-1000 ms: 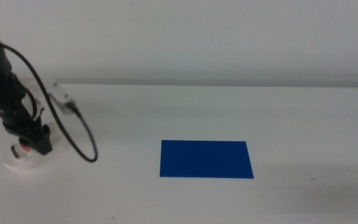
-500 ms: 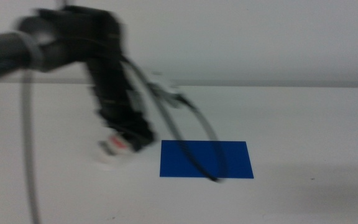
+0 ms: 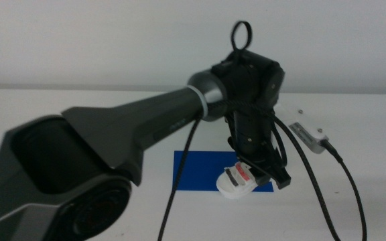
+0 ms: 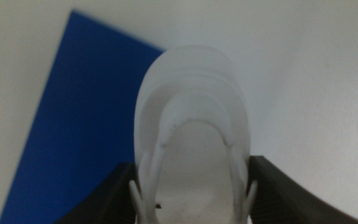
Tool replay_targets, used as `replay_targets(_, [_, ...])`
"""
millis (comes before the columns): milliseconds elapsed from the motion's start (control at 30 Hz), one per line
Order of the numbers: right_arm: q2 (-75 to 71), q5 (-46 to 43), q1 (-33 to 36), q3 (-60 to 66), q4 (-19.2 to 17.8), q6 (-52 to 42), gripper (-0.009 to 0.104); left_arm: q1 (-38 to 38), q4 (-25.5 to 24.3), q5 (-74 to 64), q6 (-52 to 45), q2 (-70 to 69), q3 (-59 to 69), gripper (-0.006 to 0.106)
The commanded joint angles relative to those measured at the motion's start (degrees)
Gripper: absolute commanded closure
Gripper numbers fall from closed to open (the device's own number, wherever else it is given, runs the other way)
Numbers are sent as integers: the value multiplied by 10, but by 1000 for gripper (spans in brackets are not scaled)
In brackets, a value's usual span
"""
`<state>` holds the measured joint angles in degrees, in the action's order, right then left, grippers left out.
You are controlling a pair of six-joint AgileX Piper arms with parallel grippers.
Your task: Use one arm to grab the shoe from the table and place it on the mat.
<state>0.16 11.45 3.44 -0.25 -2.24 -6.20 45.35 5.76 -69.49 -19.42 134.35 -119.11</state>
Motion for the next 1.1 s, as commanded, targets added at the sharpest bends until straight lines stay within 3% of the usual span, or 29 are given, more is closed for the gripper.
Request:
replay_targets(0, [-22, -4, 0, 24, -2, 0, 2, 3, -9, -58, -2, 7, -13, 101])
replay_targets(233, [-22, -4, 0, 24, -2, 0, 2, 3, -34, -58, -72, 10, -11, 101])
replay_targets(567, [-22, -4, 0, 24, -2, 0, 2, 3, -71, -57, -261, 12, -11, 101])
replay_targets(700, [-22, -4, 0, 24, -2, 0, 2, 3, -99, -57, -267, 12, -11, 101])
replay_targets(1067, [-22, -4, 0, 24, -2, 0, 2, -11, -108, -57, -238, 14, -11, 101])
